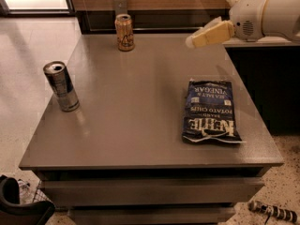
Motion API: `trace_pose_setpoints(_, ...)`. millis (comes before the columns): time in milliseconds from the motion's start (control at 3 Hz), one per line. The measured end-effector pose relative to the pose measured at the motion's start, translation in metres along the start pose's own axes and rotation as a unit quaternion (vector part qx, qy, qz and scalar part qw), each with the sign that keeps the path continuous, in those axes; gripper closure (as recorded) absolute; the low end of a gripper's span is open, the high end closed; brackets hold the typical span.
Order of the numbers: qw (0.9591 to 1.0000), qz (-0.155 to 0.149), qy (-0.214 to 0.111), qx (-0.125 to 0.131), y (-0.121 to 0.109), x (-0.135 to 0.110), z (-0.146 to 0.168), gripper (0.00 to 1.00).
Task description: Knock orange can over
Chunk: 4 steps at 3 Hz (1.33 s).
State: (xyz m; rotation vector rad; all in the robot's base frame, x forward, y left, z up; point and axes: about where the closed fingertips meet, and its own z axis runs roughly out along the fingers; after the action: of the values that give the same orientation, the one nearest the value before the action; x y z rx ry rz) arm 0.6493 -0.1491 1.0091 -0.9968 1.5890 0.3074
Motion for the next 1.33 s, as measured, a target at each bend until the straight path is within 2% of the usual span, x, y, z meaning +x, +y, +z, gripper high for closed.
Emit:
trace_pose_setpoints(333,1.0,0.0,0.0,0.0,0.0,0.0,0.0,0.0)
trace_pose_setpoints(667,0.9999,0.016,-0.005,-0.002,-0.007,0.003,0.026,0.0)
trace_pose_setpoints(1000,0.9989,0.04,-0.022,0.0,-0.021,0.003,0.078,0.0)
trace_pose_setpoints(1333,0.9964,0.066,-0.053,0.002,-0.041,-0.003,0.152,0.0)
